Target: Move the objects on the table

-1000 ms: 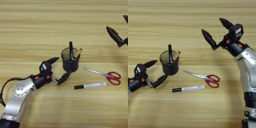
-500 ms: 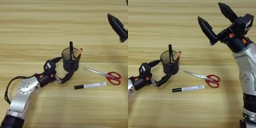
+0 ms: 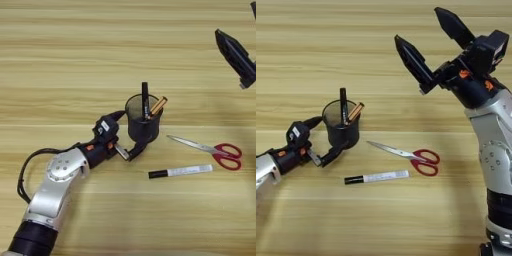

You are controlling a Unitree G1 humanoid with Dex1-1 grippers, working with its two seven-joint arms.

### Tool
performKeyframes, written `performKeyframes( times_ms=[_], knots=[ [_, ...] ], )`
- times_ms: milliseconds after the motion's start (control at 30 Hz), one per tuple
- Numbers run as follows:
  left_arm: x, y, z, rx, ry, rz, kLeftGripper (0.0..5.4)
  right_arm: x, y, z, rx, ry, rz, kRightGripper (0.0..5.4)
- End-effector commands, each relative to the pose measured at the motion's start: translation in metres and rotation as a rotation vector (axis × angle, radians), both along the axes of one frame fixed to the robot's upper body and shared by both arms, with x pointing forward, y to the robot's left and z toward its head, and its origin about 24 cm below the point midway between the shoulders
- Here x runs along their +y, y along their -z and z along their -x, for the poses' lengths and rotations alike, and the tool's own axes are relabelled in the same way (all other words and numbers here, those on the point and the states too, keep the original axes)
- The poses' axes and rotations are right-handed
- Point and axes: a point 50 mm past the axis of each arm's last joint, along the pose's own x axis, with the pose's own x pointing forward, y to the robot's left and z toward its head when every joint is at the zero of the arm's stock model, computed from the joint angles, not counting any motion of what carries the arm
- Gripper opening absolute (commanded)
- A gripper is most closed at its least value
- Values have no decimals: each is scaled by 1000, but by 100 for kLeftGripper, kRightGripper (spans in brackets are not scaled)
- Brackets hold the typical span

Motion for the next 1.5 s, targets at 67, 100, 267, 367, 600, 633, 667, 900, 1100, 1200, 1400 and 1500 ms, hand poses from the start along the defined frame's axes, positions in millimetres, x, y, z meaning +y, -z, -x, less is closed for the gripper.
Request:
performKeyframes(
  times_ms=[67,100,267,367,600,633,667,900,1100,1200,1400,1500],
  knots=[
    [1,3,-1,20,-8,-35,537,-2,1,0,2,-11,-5,540],
    [1,3,-2,20,-9,-36,537,-2,1,-1,3,-11,-5,540],
    [1,5,-6,19,-14,-50,537,-2,2,-2,5,-11,-3,540],
    [1,6,-8,17,-16,-54,537,-3,2,-2,7,-11,-3,540],
    [0,7,-14,10,-17,-63,537,-3,5,-3,15,-11,-2,540],
    [0,7,-15,9,-19,-65,537,-3,5,-3,15,-11,-2,540],
    [0,7,-16,7,-19,-67,537,-3,5,-3,15,-11,-2,540],
    [-4,5,-19,-12,-2,-65,537,-4,8,-5,24,-8,0,540],
    [-5,-1,-21,-44,29,-64,537,-4,9,-6,30,-6,-1,540],
    [-6,-4,-24,-60,40,-65,537,-5,10,-7,34,-2,-2,540],
    [-13,-9,-31,-76,59,-58,537,-5,12,-7,38,0,-3,540],
    [-16,-9,-33,-75,59,-57,537,-5,12,-7,39,1,-3,540]
  ],
)
